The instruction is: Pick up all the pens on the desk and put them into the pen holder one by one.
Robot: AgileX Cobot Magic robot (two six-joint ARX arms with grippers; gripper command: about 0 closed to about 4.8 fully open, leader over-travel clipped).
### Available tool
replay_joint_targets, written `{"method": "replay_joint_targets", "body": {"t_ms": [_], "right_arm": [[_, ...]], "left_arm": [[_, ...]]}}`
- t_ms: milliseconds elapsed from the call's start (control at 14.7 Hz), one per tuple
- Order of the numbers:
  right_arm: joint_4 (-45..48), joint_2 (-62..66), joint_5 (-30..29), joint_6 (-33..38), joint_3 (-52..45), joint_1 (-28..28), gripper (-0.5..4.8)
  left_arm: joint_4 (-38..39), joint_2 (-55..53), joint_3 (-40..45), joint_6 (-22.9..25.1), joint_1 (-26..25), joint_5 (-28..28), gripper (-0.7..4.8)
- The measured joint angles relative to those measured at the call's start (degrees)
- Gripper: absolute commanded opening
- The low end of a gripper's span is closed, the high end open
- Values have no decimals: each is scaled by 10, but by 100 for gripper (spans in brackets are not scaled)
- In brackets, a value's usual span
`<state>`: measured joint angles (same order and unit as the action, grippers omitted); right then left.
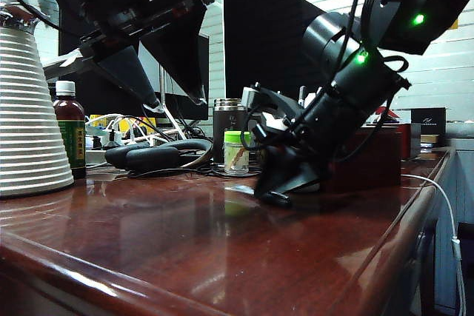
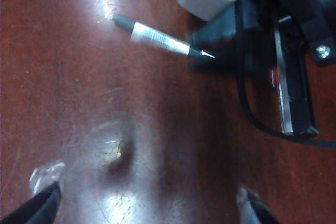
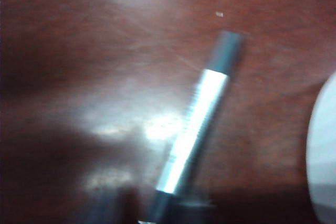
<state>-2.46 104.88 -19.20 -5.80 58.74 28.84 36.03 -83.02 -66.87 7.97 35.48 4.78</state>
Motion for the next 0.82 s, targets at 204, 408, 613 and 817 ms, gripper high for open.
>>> {"method": "replay_joint_targets", "body": {"t_ms": [204, 408, 613, 817], "right_arm": [[-2, 0, -15, 2, 0, 2, -6], [-23, -16, -51, 2, -1, 5, -6], [38, -90, -51, 2, -2, 5, -6], [98, -137, -55, 27, -1, 2, -6]], "left_arm": [[0, 0, 0, 0, 0, 0, 436], [1, 0, 0, 0, 0, -1, 436], [2, 0, 0, 0, 0, -1, 436], [2, 0, 0, 0, 0, -1, 436]]}}
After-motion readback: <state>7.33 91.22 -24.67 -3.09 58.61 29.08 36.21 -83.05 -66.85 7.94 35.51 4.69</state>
